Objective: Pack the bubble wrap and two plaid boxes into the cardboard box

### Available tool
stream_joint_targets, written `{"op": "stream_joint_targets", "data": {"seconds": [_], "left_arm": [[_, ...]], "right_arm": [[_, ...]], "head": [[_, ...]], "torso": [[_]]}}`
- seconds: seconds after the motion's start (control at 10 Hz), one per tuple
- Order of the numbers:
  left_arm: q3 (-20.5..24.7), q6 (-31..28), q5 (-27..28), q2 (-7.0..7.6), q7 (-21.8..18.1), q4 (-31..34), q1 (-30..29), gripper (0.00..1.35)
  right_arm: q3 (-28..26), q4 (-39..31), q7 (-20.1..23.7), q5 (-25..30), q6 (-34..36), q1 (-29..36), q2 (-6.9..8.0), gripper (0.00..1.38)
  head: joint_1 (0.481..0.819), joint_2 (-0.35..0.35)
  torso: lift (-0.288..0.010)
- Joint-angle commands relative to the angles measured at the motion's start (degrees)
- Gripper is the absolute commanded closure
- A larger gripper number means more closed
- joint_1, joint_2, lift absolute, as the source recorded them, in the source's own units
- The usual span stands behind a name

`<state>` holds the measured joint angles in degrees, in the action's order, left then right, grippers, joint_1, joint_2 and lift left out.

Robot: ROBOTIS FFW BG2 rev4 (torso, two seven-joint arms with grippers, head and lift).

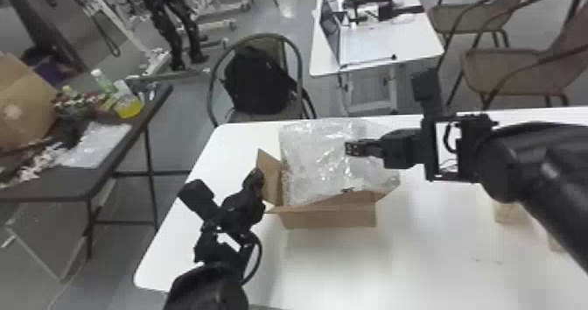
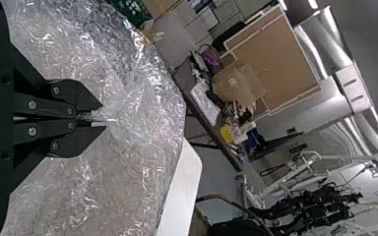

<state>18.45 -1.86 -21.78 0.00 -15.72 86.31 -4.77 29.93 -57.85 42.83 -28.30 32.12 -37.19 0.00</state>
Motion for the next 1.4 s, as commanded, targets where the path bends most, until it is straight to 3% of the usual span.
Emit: {"op": "stream_joint_targets", "data": {"seconds": [0.0, 0.2, 0.4, 0.5, 0.6, 0.7, 0.8, 1.1, 1.2, 1.3], "left_arm": [[-0.3, -0.2, -0.2, -0.15, 0.0, -0.1, 0.4, 1.21], [-1.8, -0.7, -1.5, -0.15, 0.1, -0.4, 0.9, 1.21], [-3.0, -0.5, -2.3, -0.15, 0.4, -0.4, 0.9, 1.21], [-2.8, -0.4, -2.5, -0.15, 0.4, -0.4, 0.7, 1.21], [-2.8, -0.3, -3.0, -0.15, 0.4, -0.4, 0.7, 1.21], [-2.8, -0.2, -3.2, -0.15, 0.4, -0.4, 0.6, 1.21], [-2.6, 0.3, -3.5, -0.15, 0.4, -0.4, 0.6, 1.21], [-2.2, 0.4, -4.8, -0.15, 0.4, -0.3, -0.7, 1.21], [-2.0, 0.6, -4.9, -0.15, 0.4, -0.3, -1.0, 1.21], [-1.8, 1.0, -5.2, -0.15, 0.4, -0.2, -1.4, 1.21]], "right_arm": [[3.2, 8.1, 0.3, -4.8, -4.1, -2.3, 0.05, 1.28], [6.5, 13.1, 0.5, -9.1, -6.8, -3.5, 0.05, 1.28], [6.5, 13.3, 0.6, -8.8, -7.3, -3.5, 0.05, 1.28], [6.5, 13.1, 0.6, -7.6, -7.3, -3.5, 0.05, 1.02], [6.5, 12.9, 0.6, -6.7, -7.3, -3.3, 0.05, 0.51], [6.5, 12.8, 0.5, -6.6, -7.4, -3.0, 0.05, 0.13], [6.3, 11.0, 0.2, -4.4, -8.2, -2.2, 0.05, 0.06], [2.3, 1.1, -2.5, 0.6, -10.1, 3.1, 0.05, 0.18], [-0.4, -5.5, -3.8, 2.6, -11.3, 6.4, 0.05, 0.18], [-4.1, -14.8, -5.7, 8.9, -10.7, 10.6, 0.05, 0.18]], "head": [[0.695, 0.35], [0.695, 0.35], [0.695, 0.35], [0.695, 0.35], [0.695, 0.35], [0.695, 0.35], [0.695, 0.35], [0.695, 0.35], [0.695, 0.35], [0.695, 0.35]], "torso": [[-0.05], [-0.05], [-0.05], [-0.05], [-0.05], [-0.05], [-0.05], [-0.05], [-0.05], [-0.05]]}}
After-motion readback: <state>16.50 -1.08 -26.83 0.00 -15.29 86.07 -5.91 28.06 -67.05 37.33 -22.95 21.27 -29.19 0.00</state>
